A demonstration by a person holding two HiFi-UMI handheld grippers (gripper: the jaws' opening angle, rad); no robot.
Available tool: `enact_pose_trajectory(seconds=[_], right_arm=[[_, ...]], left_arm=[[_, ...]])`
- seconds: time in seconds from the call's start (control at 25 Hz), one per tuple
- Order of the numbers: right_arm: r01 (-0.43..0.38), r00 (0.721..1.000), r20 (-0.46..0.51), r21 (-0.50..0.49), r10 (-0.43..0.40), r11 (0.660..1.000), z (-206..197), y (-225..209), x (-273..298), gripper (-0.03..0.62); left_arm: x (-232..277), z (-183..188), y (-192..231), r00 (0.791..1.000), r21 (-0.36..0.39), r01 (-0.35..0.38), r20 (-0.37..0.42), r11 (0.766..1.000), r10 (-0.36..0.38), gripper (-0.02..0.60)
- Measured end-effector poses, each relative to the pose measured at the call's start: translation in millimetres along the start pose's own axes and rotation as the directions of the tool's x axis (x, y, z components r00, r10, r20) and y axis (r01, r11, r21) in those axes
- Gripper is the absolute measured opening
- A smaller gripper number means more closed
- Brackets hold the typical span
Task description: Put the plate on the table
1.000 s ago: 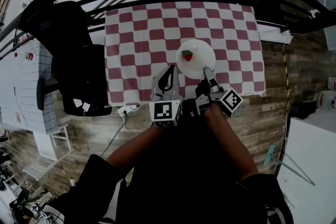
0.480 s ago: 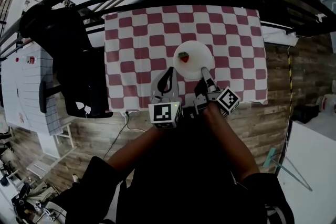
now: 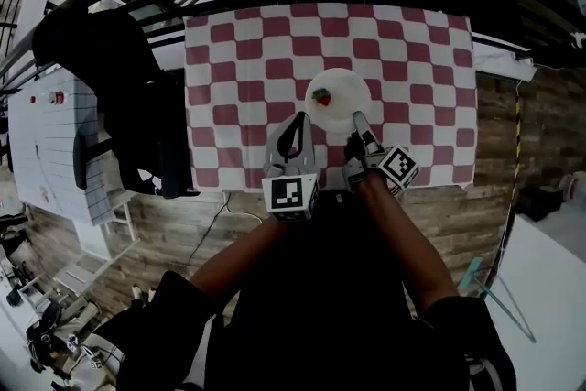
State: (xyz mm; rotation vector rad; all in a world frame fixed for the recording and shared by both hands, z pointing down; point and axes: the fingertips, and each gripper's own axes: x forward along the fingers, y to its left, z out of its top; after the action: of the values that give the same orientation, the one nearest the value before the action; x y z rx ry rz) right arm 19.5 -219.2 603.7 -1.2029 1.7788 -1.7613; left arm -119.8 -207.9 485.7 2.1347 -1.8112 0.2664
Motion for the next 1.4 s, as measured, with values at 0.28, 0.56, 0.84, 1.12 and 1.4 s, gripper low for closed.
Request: enact_pose_trajectory(seconds=[0.28, 0.56, 0.84, 1.12, 1.4], right_arm=[[-0.003, 1.000, 0.014, -0.020, 0.003, 1.000, 16, -36, 26, 0.009], [0.029, 1.000, -0.006, -0.031, -0.029, 0.999, 26, -68, 35, 0.009], [0.032, 0.996, -0.083, -0.034, -0.035, 0.999, 16, -93, 55, 0.009], [0.064, 0.992, -0.107, -0.023, -0.067, 0.998, 17, -112, 68, 0.009], [0.122, 0.988, -0.101, 0.006, -0.121, 0.993, 15, -125, 70, 0.009]], left_arm=[[25, 0, 3, 0.999, 0.005, -0.020, -0.033, 1.000, 0.020, 0.009], [42, -11, 8, 0.998, 0.018, -0.022, -0.055, 1.000, 0.023, 0.009], [58, -7, 15, 0.996, 0.007, -0.046, -0.077, 0.999, 0.047, 0.009], [61, -13, 18, 0.994, 0.007, -0.052, -0.096, 0.999, 0.052, 0.009], [64, -16, 11, 0.995, 0.025, -0.025, -0.094, 0.999, 0.027, 0.009]])
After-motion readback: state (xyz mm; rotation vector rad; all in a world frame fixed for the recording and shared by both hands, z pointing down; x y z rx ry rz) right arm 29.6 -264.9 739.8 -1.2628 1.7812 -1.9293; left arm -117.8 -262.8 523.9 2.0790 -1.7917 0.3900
